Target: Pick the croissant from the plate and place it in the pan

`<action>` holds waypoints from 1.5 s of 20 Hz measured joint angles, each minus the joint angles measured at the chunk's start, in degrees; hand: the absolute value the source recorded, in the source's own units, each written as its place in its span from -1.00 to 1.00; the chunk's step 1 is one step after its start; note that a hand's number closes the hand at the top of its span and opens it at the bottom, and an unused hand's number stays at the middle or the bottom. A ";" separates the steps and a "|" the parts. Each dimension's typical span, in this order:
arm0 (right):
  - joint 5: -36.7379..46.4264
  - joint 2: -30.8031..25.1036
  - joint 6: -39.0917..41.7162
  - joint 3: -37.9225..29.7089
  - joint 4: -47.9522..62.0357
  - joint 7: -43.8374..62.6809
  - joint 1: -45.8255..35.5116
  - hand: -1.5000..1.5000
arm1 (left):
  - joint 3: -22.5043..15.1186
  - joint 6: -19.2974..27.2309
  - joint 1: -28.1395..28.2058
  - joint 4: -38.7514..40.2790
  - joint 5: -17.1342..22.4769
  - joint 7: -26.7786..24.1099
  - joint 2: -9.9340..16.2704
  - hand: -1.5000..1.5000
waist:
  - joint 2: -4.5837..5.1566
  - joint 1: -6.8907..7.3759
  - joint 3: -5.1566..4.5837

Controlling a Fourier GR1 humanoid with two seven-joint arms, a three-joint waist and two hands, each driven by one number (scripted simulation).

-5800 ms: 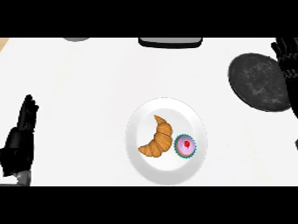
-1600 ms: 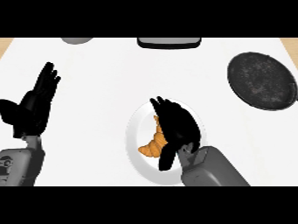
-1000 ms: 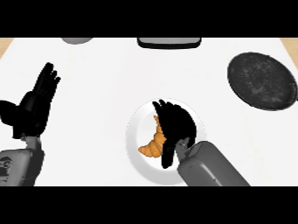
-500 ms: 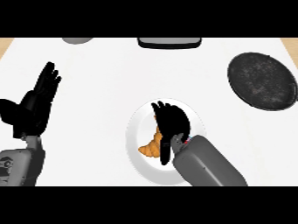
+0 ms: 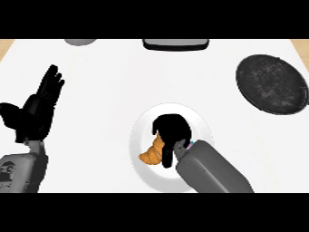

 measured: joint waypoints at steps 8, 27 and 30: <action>2.47 -0.14 -2.62 1.50 0.87 -3.32 0.28 1.00 | 0.91 -0.32 -1.09 0.75 -0.18 0.25 0.18 0.00 | -0.21 -0.09 -0.01; 18.11 -2.23 -25.04 -1.62 -8.09 16.09 -6.81 1.00 | 1.16 -0.55 0.75 -1.17 -0.18 0.92 0.02 0.00 | -0.25 -0.57 0.04; 20.90 -4.04 -25.86 -3.66 -12.29 17.20 -6.59 1.00 | 1.32 -0.43 0.43 -1.54 -0.24 1.66 0.23 0.00 | -0.20 -0.67 0.04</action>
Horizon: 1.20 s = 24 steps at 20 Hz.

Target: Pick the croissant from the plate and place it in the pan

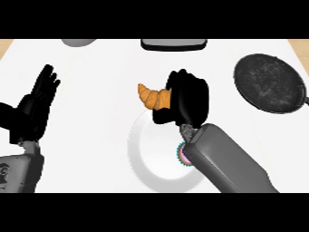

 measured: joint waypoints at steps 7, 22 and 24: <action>-3.17 -4.25 -6.99 -11.35 -3.86 -4.52 0.79 1.00 | -0.04 0.32 0.76 -0.42 -0.26 -0.85 -0.48 0.00 | 0.22 0.14 0.03; -13.89 -21.41 -16.93 -33.48 20.65 -32.80 1.03 1.00 | -0.69 0.04 -1.14 0.94 -0.75 -1.63 -1.14 0.00 | 0.81 1.46 0.07; -13.83 -23.30 -19.11 -35.36 26.82 -36.78 0.00 1.00 | -1.08 0.13 -1.14 1.28 -0.97 -1.99 -1.59 0.00 | 0.95 1.79 0.09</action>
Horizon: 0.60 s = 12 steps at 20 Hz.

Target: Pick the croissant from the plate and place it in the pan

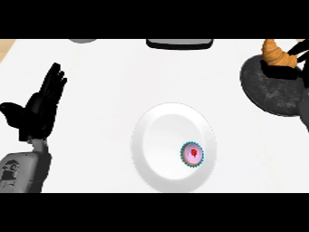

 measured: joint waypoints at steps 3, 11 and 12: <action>-0.96 -2.17 -3.14 -3.21 9.36 -5.92 -2.39 1.00 | 0.03 -0.31 -1.17 0.37 0.27 0.49 0.08 0.00 | 0.32 0.77 0.06; -6.27 -3.80 -7.57 -10.70 25.59 -19.27 -5.33 -1.00 | -0.99 -0.77 -1.63 0.42 -0.02 0.10 -0.46 0.00 | 0.90 2.05 0.24; -7.02 -4.10 -6.73 -11.50 27.22 -20.04 -5.63 -1.00 | -1.22 -0.88 -1.53 0.40 -0.09 -0.07 -0.56 0.00 | 0.99 2.25 0.26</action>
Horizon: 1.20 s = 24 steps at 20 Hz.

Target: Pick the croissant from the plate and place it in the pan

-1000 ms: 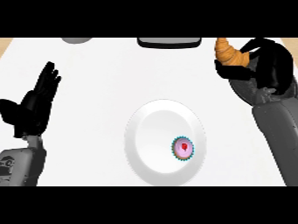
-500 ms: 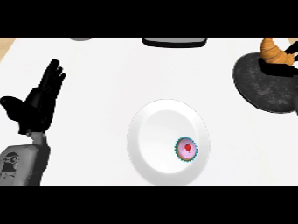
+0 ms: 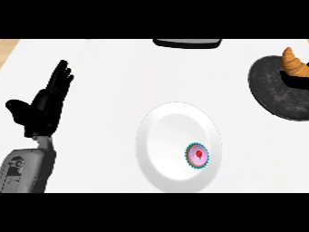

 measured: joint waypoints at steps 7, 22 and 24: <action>-7.15 0.12 12.10 -5.66 7.20 -6.34 -1.30 -1.00 | 0.41 -0.06 -1.20 0.62 0.19 0.00 0.23 0.00 | 0.39 0.49 0.12; -22.45 0.11 19.13 -19.38 6.67 -28.52 3.50 -1.00 | 1.70 0.51 1.30 -0.35 0.28 0.47 0.85 0.00 | -1.18 -2.50 -0.17; -24.54 -0.40 23.99 -20.32 5.70 -30.43 5.65 -1.00 | 2.09 0.45 1.58 -0.73 0.24 1.09 1.46 0.00 | -1.46 -3.17 -0.23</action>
